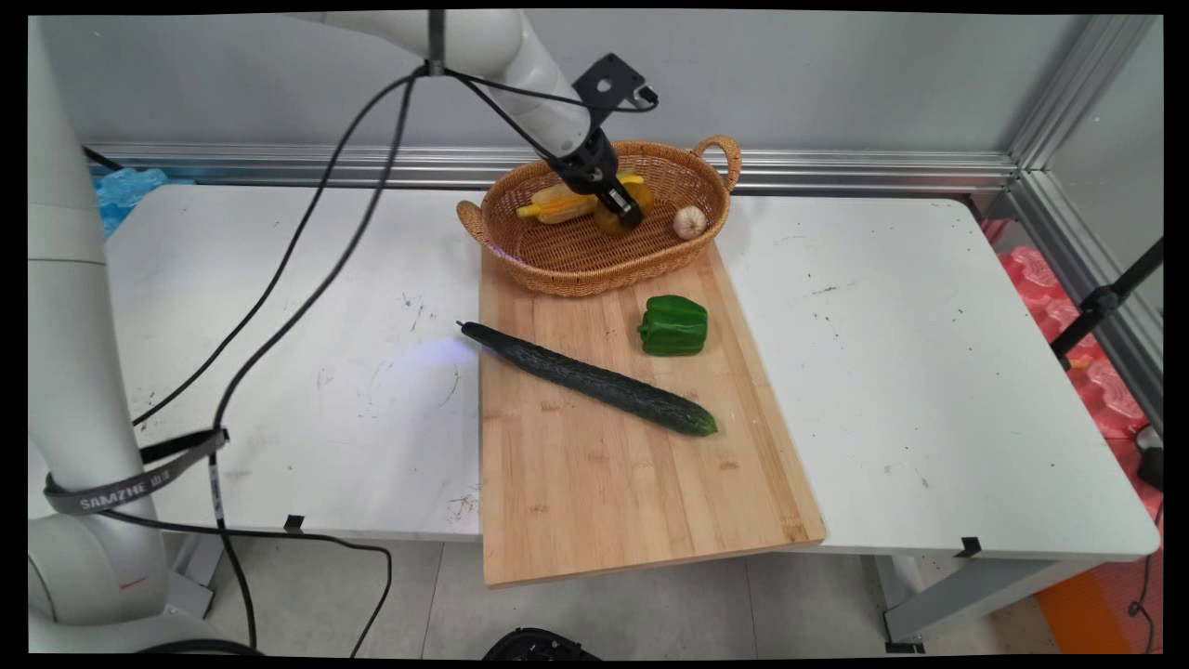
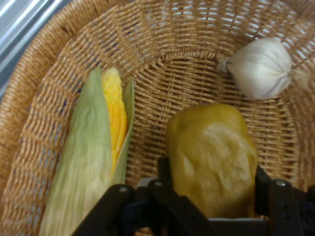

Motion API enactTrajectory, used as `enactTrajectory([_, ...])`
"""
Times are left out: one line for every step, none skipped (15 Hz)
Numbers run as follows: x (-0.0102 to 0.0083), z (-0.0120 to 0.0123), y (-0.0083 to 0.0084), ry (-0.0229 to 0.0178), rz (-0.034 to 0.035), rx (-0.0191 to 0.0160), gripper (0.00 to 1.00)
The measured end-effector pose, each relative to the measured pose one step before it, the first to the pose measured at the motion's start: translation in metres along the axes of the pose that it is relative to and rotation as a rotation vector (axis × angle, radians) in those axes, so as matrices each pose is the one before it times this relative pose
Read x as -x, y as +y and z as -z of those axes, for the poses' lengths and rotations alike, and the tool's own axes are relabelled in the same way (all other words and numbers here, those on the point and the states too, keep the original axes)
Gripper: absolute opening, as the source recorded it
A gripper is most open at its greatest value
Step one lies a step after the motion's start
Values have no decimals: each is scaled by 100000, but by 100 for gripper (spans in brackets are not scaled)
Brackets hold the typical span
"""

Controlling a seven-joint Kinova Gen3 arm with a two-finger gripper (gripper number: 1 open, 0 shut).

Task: Place the picked object in the vegetable basket

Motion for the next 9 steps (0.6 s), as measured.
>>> enactTrajectory([-104, -681, -141, -432, -30, 649, 0])
enactTrajectory([-81, -430, -76, -241, -55, 446, 0])
enactTrajectory([-148, -602, -74, -333, -194, 659, 0])
enactTrajectory([-97, -546, -110, -309, -184, 618, 0])
enactTrajectory([-127, -474, -97, -229, -243, 570, 0])
enactTrajectory([-94, -298, -53, -163, -310, 457, 100])
enactTrajectory([-27, -111, -57, -80, -257, 224, 100])
enactTrajectory([-23, -59, -72, -80, -502, 214, 100])
enactTrajectory([-12, 13, -31, -28, -387, 115, 100])
